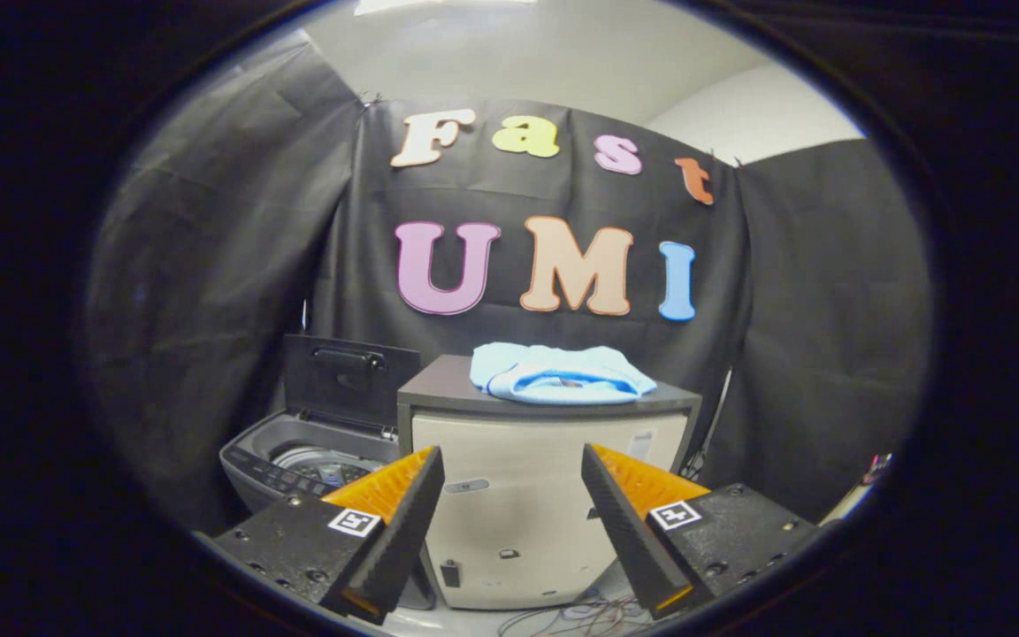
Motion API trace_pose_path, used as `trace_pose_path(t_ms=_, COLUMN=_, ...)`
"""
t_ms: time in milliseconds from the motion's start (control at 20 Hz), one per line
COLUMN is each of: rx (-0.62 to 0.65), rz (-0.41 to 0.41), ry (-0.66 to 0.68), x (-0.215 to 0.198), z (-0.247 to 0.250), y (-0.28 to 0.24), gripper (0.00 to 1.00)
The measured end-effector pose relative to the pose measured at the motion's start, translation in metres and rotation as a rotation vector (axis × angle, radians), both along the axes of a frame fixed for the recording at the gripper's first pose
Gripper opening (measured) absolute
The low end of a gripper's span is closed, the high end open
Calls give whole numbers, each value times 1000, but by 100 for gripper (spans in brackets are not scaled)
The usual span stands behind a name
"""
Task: Put the clothes into the washing machine and then close the washing machine lid.
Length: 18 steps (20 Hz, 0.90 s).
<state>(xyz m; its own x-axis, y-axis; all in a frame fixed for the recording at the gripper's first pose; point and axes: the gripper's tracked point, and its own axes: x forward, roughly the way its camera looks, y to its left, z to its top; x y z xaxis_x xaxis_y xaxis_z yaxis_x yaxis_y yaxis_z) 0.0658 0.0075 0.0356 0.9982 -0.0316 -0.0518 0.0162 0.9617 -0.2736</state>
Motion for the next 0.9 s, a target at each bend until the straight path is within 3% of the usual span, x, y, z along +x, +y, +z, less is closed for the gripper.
trace_pose_path(t_ms=250, rx=-56, rz=-1, ry=-44, x=45, z=44, y=9, gripper=96)
trace_pose_path(t_ms=400, rx=-27, rz=18, ry=-67, x=89, z=72, y=16, gripper=96)
trace_pose_path(t_ms=650, rx=-13, rz=-40, ry=-2, x=162, z=84, y=-5, gripper=97)
trace_pose_path(t_ms=800, rx=12, rz=-114, ry=112, x=204, z=66, y=-33, gripper=97)
trace_pose_path(t_ms=900, rx=-12, rz=-116, ry=163, x=226, z=56, y=-43, gripper=97)
